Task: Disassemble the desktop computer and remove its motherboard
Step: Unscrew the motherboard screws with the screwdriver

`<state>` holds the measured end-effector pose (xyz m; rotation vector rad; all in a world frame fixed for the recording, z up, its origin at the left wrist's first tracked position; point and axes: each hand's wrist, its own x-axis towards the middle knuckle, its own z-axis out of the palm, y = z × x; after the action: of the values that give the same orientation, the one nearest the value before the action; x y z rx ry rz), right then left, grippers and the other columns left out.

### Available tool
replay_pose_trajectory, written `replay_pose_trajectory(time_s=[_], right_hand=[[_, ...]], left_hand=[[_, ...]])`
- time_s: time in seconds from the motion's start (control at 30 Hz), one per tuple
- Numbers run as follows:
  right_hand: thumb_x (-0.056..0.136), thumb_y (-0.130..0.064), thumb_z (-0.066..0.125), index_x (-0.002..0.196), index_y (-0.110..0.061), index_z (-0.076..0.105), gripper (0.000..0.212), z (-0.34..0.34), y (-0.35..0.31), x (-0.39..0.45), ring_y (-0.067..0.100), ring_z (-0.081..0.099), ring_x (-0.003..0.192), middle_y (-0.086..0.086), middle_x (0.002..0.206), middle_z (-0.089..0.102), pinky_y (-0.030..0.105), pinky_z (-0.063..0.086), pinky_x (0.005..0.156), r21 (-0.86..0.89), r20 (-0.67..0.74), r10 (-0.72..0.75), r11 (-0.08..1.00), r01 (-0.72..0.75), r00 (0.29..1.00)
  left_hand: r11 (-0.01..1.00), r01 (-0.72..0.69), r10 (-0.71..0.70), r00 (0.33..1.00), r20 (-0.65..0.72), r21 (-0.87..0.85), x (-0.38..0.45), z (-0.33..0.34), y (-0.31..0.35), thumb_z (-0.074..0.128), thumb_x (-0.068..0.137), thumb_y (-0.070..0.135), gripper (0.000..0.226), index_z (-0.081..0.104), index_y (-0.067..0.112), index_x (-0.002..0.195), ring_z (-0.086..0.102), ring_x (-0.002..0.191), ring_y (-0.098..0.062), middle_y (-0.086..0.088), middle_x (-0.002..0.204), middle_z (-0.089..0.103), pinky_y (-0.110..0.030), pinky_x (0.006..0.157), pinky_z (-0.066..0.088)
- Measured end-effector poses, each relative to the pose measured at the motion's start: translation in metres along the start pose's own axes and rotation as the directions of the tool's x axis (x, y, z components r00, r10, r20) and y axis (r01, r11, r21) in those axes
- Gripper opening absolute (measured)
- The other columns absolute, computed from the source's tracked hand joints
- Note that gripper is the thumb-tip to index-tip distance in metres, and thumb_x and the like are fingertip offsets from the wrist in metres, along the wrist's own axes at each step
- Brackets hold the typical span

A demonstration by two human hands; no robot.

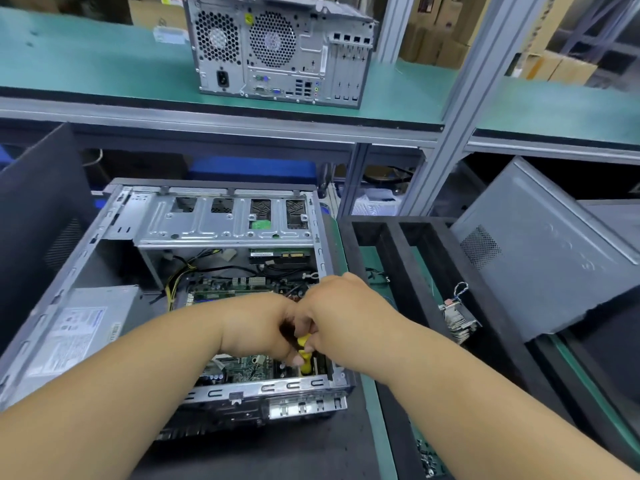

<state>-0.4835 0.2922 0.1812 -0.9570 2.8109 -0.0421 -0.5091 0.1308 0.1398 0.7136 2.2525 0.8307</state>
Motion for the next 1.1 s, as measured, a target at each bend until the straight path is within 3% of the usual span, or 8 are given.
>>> replay_pose_trajectory(time_s=[0.17, 0.27, 0.37, 0.47, 0.7, 0.87, 1.0, 1.1], right_hand=[[0.089, -0.030, 0.066, 0.108, -0.034, 0.071, 0.020, -0.001, -0.001, -0.001, 0.018, 0.050, 0.098, -0.007, 0.100, 0.065, 0.033, 0.036, 0.092, 0.019, 0.053, 0.012, 1.000, -0.013, 0.999], [0.087, -0.020, 0.065, 0.105, -0.033, 0.071, 0.023, -0.003, 0.003, -0.007, 0.017, 0.054, 0.099, -0.008, 0.101, 0.065, 0.032, 0.036, 0.097, 0.128, 0.048, 0.020, 0.991, -0.026, 0.999], [0.087, -0.028, 0.064, 0.099, -0.027, 0.067, 0.013, -0.004, 0.009, -0.015, 0.018, 0.053, 0.100, -0.006, 0.100, 0.061, 0.035, 0.037, 0.098, 0.223, -0.032, 0.064, 0.973, -0.055, 0.997], [0.090, -0.036, 0.063, 0.093, -0.025, 0.065, 0.012, -0.001, 0.006, -0.013, 0.019, 0.048, 0.098, -0.004, 0.091, 0.058, 0.037, 0.034, 0.098, 0.130, -0.021, 0.095, 0.987, -0.092, 0.995], [0.089, -0.030, 0.066, 0.097, -0.027, 0.072, 0.010, -0.005, 0.005, -0.012, 0.021, 0.049, 0.101, -0.003, 0.094, 0.065, 0.036, 0.031, 0.098, 0.132, -0.004, 0.067, 0.989, -0.066, 0.998], [0.089, -0.024, 0.065, 0.100, -0.031, 0.073, 0.015, -0.008, 0.005, -0.014, 0.019, 0.049, 0.095, -0.003, 0.098, 0.067, 0.026, 0.025, 0.082, 0.199, 0.026, 0.051, 0.978, -0.055, 0.998], [0.087, -0.030, 0.067, 0.102, -0.032, 0.070, 0.016, -0.006, 0.006, -0.019, 0.013, 0.052, 0.101, -0.009, 0.099, 0.067, 0.029, 0.028, 0.094, 0.278, -0.025, 0.041, 0.960, -0.033, 0.999], [0.086, -0.042, 0.066, 0.095, -0.027, 0.067, 0.017, -0.002, 0.005, -0.019, 0.015, 0.046, 0.101, -0.008, 0.092, 0.064, 0.036, 0.029, 0.098, 0.189, -0.071, 0.059, 0.981, -0.044, 0.996]], left_hand=[[0.984, -0.036, 0.026, 0.998, -0.057, -0.176, -0.002, 0.011, -0.005, 0.081, 0.075, 0.023, 0.026, 0.065, 0.043, 0.068, 0.055, 0.065, 0.008, 0.024, 0.069, 0.063, -0.007, 0.064, 0.039], [0.968, -0.062, 0.038, 0.994, -0.104, -0.243, 0.002, 0.018, -0.007, 0.083, 0.073, 0.017, 0.033, 0.063, 0.039, 0.060, 0.054, 0.058, 0.007, 0.022, 0.061, 0.060, -0.006, 0.059, 0.040], [0.975, -0.063, 0.029, 0.988, -0.155, -0.215, 0.008, 0.023, -0.007, 0.085, 0.070, 0.023, 0.030, 0.061, 0.038, 0.062, 0.052, 0.059, -0.001, 0.020, 0.060, 0.057, -0.015, 0.061, 0.043], [0.977, -0.079, 0.046, 0.985, -0.164, -0.198, 0.011, 0.026, -0.007, 0.085, 0.070, 0.026, 0.030, 0.058, 0.037, 0.062, 0.049, 0.059, -0.002, 0.021, 0.059, 0.054, -0.018, 0.062, 0.043], [0.984, -0.062, 0.050, 0.996, -0.079, -0.168, 0.005, 0.022, -0.011, 0.081, 0.074, 0.025, 0.034, 0.061, 0.052, 0.075, 0.050, 0.065, 0.007, 0.029, 0.068, 0.056, -0.017, 0.068, 0.043], [0.970, -0.054, 0.041, 0.997, -0.060, -0.235, 0.004, 0.020, -0.012, 0.080, 0.077, 0.024, 0.023, 0.067, 0.042, 0.071, 0.051, 0.063, 0.002, 0.021, 0.065, 0.057, -0.014, 0.065, 0.041], [0.972, -0.050, 0.031, 0.996, -0.084, -0.231, 0.007, 0.023, -0.014, 0.082, 0.073, 0.017, 0.028, 0.065, 0.039, 0.066, 0.056, 0.064, 0.002, 0.020, 0.067, 0.062, -0.012, 0.066, 0.045], [0.975, -0.051, 0.033, 0.996, -0.088, -0.217, 0.008, 0.024, -0.015, 0.082, 0.072, 0.016, 0.024, 0.064, 0.033, 0.071, 0.055, 0.065, 0.000, 0.019, 0.069, 0.061, -0.015, 0.066, 0.046]])
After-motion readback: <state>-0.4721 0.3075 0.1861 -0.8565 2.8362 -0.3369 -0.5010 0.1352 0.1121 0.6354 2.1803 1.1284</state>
